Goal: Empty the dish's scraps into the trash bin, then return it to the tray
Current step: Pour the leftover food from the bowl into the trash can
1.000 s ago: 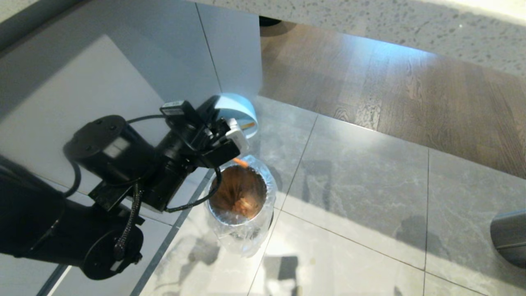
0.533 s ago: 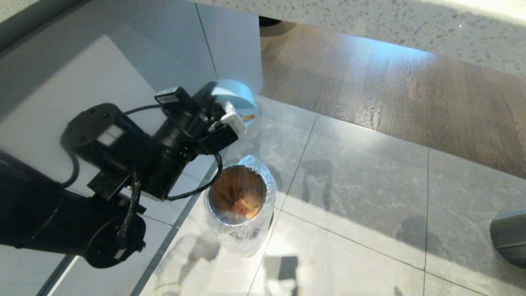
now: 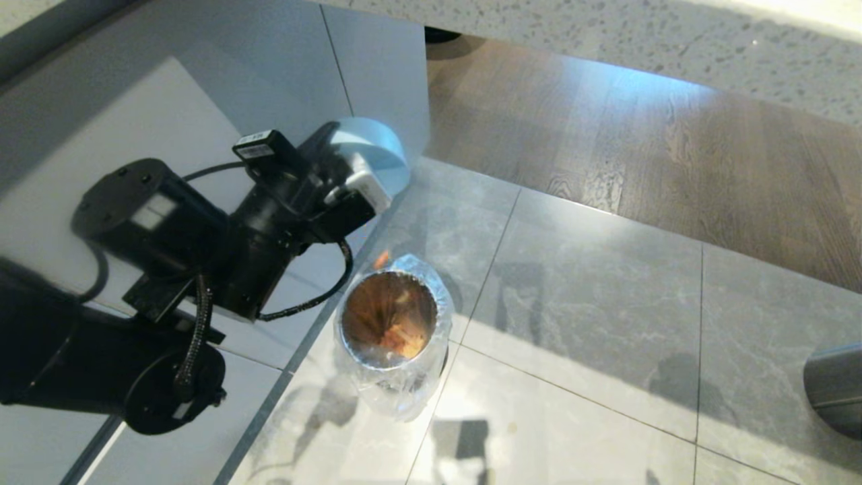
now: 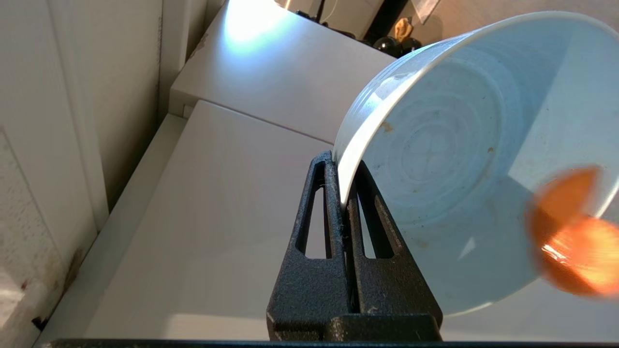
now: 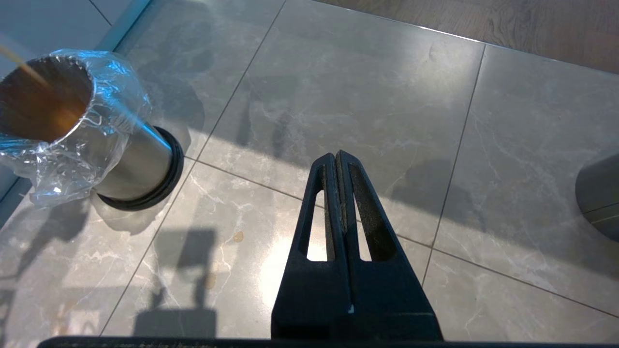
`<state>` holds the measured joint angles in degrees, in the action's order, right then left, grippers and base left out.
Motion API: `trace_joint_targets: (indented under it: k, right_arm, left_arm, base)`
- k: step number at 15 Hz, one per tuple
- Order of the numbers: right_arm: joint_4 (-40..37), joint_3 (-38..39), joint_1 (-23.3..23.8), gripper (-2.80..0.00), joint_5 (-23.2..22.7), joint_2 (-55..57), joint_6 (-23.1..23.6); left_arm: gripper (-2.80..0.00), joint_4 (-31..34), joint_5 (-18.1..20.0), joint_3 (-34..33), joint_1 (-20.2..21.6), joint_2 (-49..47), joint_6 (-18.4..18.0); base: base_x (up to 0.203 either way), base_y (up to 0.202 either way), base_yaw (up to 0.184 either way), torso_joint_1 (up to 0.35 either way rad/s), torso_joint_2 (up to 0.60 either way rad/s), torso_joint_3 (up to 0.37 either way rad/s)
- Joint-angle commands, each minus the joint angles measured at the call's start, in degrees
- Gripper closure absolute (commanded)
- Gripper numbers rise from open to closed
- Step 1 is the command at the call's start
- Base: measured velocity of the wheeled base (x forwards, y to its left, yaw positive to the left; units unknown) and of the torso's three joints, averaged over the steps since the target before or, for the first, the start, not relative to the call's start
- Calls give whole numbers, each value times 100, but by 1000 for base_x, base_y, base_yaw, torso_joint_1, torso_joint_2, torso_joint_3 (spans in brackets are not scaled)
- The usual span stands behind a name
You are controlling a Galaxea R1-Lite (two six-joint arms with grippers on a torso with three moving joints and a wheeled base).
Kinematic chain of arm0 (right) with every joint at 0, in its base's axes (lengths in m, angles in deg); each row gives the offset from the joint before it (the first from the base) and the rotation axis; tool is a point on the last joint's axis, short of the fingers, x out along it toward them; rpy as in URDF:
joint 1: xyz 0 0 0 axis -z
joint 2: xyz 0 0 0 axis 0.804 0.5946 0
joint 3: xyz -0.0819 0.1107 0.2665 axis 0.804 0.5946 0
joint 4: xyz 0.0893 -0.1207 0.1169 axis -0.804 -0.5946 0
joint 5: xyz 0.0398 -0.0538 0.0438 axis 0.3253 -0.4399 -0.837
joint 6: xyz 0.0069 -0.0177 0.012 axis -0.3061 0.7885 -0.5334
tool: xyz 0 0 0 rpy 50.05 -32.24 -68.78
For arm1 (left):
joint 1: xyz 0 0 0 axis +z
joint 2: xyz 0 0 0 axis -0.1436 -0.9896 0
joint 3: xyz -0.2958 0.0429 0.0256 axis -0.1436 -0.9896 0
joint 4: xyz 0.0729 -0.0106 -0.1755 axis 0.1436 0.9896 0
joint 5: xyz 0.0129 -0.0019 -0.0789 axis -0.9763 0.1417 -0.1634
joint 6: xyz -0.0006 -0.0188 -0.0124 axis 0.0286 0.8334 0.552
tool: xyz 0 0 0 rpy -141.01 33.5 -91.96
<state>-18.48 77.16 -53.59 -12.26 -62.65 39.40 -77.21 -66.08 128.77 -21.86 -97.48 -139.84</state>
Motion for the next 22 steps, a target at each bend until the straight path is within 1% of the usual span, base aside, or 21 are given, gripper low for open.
trace_joint_targets:
  k: [1, 11, 14, 16, 17, 18, 19, 20, 22]
  right_arm:
    - [9, -4, -1, 0, 1, -2, -1]
    - [2, -1, -1, 0, 1, -2, -1]
    - [2, -2, -1, 0, 1, -2, -1]
    - [2, -4, -1, 0, 1, -2, -1]
    - [2, -3, -1, 0, 1, -2, -1]
    - [2, 0, -1, 0, 1, -2, -1]
    - [2, -1, -1, 0, 1, -2, -1]
    - [2, -2, -1, 0, 1, -2, -1]
    - [2, -4, -1, 0, 1, -2, -1]
  left_arm:
    - [0, -274, -9, 6, 6, 67, -29]
    - [0, -274, -37, -89, 7, 199, 0]
    - [0, -274, -99, -460, 4, 227, 6]
    - [0, -274, -299, -855, 4, 296, 160]
    - [0, -274, -418, -1081, 6, 339, 330]
    - [0, -234, -624, -1271, 14, 417, 564]
    - [0, 9, -829, -1382, 20, 494, 842]
    - [0, 332, -953, -1509, 22, 579, 1201]
    - [0, 1217, -1048, -1676, 21, 743, 2271]
  base:
    - [0, 0, 0, 0, 0, 0]
    - [0, 0, 0, 0, 0, 0]
    - [0, 0, 0, 0, 0, 0]
    - [0, 0, 0, 0, 0, 0]
    - [0, 0, 0, 0, 0, 0]
    - [0, 0, 0, 0, 0, 0]
    - [0, 0, 0, 0, 0, 0]
    - [0, 0, 0, 0, 0, 0]
    - [0, 0, 0, 0, 0, 0]
